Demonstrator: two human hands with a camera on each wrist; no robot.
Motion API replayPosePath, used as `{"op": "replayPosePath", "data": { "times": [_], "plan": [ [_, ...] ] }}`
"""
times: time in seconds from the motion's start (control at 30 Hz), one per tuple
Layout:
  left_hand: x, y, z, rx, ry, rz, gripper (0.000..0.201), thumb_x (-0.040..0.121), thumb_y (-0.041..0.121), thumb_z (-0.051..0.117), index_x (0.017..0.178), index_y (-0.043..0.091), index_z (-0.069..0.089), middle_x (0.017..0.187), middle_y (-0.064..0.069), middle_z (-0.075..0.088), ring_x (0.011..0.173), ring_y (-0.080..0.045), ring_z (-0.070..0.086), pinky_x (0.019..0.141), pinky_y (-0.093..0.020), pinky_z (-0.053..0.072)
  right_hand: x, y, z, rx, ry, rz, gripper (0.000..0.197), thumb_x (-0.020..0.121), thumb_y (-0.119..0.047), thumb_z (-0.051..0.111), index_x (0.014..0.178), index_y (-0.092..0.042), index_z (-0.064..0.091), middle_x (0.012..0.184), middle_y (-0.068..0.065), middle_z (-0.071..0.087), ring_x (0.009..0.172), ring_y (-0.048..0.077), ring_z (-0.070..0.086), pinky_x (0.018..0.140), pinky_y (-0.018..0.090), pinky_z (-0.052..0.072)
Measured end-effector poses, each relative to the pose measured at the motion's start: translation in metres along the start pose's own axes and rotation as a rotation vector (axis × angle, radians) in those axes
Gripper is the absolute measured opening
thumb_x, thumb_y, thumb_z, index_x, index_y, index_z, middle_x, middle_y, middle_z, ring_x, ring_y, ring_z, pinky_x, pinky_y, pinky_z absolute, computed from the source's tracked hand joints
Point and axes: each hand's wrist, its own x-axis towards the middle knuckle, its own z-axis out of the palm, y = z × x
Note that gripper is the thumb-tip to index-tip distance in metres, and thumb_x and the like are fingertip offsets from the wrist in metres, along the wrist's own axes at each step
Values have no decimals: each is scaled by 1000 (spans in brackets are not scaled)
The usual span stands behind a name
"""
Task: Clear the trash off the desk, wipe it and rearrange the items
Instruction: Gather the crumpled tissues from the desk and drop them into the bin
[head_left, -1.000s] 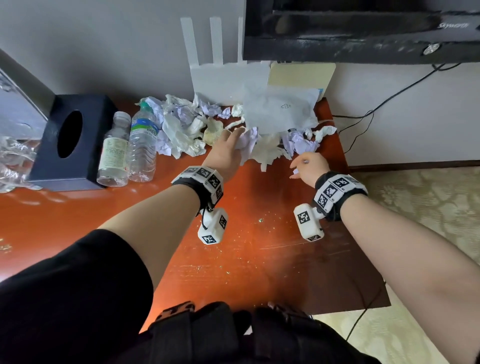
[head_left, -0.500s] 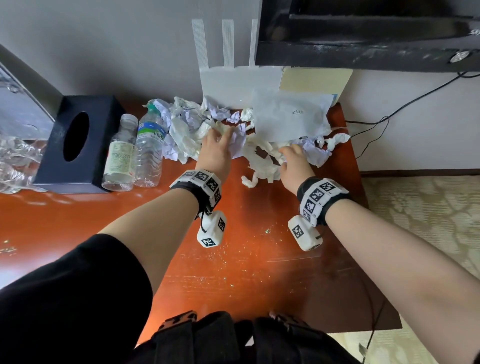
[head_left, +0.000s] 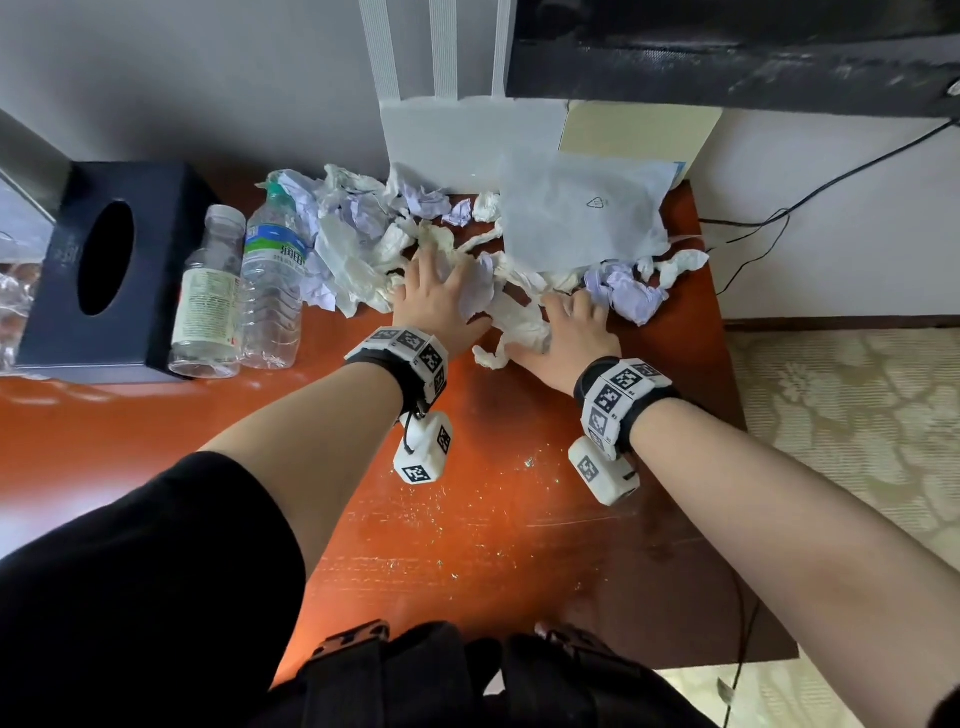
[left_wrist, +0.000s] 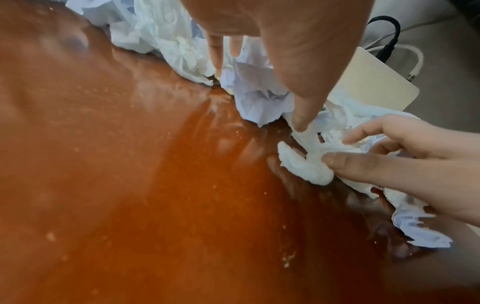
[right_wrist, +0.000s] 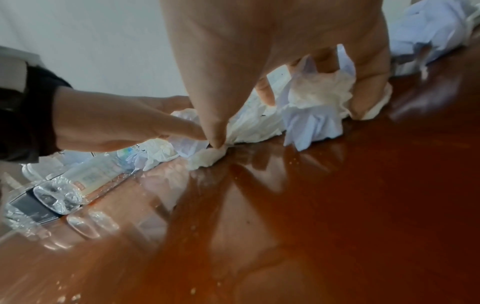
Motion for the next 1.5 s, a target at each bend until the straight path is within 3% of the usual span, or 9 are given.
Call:
{"op": "replayPosePath", "data": {
  "times": [0.3,0.43,0.53,0.73,0.83,1.03,1.23,1.37,1.5],
  "plan": [
    [10,3,6,10,-76,7,52,87,35,55,134,20,40,136,-13,34,125,-36,36,101,-48,34,-1,2,0,14,0,-78,40,92,-34,51,129,-20,45,131,12,34,126,33,30,85,46,46],
    [15,0,5,-54,-124,26,48,89,13,51,136,12,40,132,-15,39,120,-35,38,95,-41,38,1,5,1,52,6,-111,31,95,-18,47,125,-14,48,126,15,36,120,32,34,82,44,47],
    [15,1,4,-128,-98,22,33,88,2,47,121,1,47,125,-18,40,110,-36,45,86,-38,40,2,7,1,96,14,-123,27,95,-10,45,122,-9,50,123,16,37,114,32,39,87,43,47],
    [11,-4,-2,-157,-28,39,22,87,-1,46,108,-5,50,117,-20,43,106,-33,45,73,-29,33,-1,9,-9,132,53,-89,27,93,-1,46,119,-5,50,123,16,38,116,31,38,90,40,45],
    [0,-2,-18,-256,37,0,19,86,-6,43,104,-4,50,116,-21,43,94,-35,49,69,-32,34,-7,7,-16,130,52,-86,34,86,5,53,118,-6,49,124,16,37,114,32,40,88,43,47],
    [-30,-1,-45,-374,153,50,19,88,-5,46,107,-6,50,119,-22,42,86,-30,51,68,-26,34,-32,-3,-33,119,127,-85,39,83,9,55,118,-6,49,127,17,37,111,32,42,83,35,42],
    [-55,-3,-60,-435,232,110,17,92,-3,43,106,-10,49,119,-24,42,94,-32,50,67,-18,28,-57,-14,-44,137,205,-86,47,82,9,57,125,-6,47,132,17,36,118,33,41,77,33,42],
    [-73,-8,-62,-446,227,130,16,92,-1,44,105,-7,50,118,-21,42,93,-31,51,71,-23,35,-74,-26,-47,144,286,-102,32,90,4,46,121,-3,49,127,18,38,113,33,44,87,34,41],
    [-91,-19,-60,-464,204,136,15,92,-2,42,105,-6,49,118,-21,41,90,-31,51,71,-26,35,-93,-40,-43,159,299,-96,34,91,4,44,123,-5,48,126,18,38,113,34,44,92,37,41]
  ]
}}
